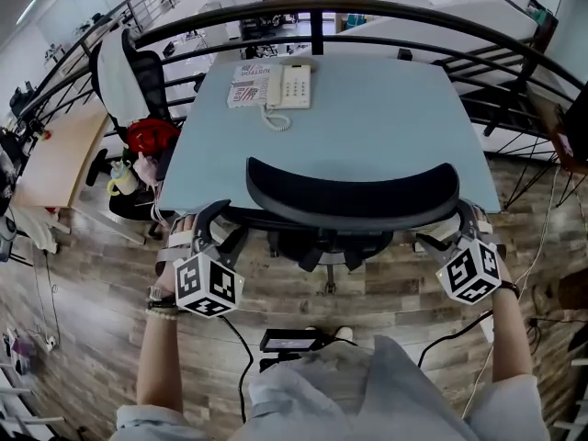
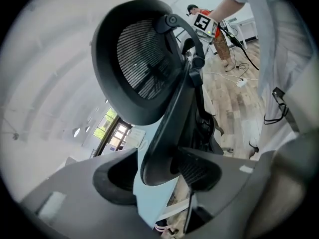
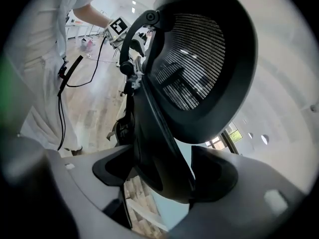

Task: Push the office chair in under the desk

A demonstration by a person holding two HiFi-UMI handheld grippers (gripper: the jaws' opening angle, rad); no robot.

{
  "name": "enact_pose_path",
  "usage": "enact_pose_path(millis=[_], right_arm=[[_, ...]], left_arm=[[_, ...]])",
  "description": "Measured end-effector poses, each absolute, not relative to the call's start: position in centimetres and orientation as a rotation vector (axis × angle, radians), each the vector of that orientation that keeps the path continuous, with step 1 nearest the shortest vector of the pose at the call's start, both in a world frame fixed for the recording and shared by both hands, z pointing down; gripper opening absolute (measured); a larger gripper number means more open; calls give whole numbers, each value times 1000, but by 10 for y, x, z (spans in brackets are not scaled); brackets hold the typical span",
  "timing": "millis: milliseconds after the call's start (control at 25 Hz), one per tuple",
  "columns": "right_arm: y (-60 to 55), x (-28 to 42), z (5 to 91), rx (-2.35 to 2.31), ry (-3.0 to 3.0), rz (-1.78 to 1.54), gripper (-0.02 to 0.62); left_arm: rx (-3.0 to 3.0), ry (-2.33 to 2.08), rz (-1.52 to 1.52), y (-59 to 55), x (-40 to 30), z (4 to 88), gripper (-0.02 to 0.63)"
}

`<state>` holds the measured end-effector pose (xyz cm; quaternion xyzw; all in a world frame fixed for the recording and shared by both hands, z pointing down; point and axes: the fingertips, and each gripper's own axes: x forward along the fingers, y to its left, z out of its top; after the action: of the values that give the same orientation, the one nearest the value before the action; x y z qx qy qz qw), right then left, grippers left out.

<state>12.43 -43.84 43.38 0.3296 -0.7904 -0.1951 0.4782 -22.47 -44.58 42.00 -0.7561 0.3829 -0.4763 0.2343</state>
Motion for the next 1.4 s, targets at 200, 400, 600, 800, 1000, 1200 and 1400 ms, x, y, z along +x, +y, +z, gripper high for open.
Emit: enact_pose_path(millis=[200,400,600,800,1000,1200,1400], right_arm=[[-426,120,423,918,-1986,-449,353],[-415,103,399,1065,-2118,-413,351],[-401,75,375,1162,-2249,-357,288],[-391,57,365,1237,-2352,-269,202],[-389,47,367,1263,-2388,-215,131],[-390,42,371,1285,-2404,-187,20],[-389,42,374,1330,-2410,-132,8]], left_arm=[[-2127,1121,-1170,-430,-206,403,224],[-2206,1193,-976,-418,-176,377,222],[-2335,1237,-809,-404,-148,364,219],[-2471,1301,-676,-396,-134,362,214],[-2516,1308,-628,-393,-124,364,136],[-2517,1366,-610,-396,-126,362,22],[-2532,1369,-595,-394,-127,363,5]])
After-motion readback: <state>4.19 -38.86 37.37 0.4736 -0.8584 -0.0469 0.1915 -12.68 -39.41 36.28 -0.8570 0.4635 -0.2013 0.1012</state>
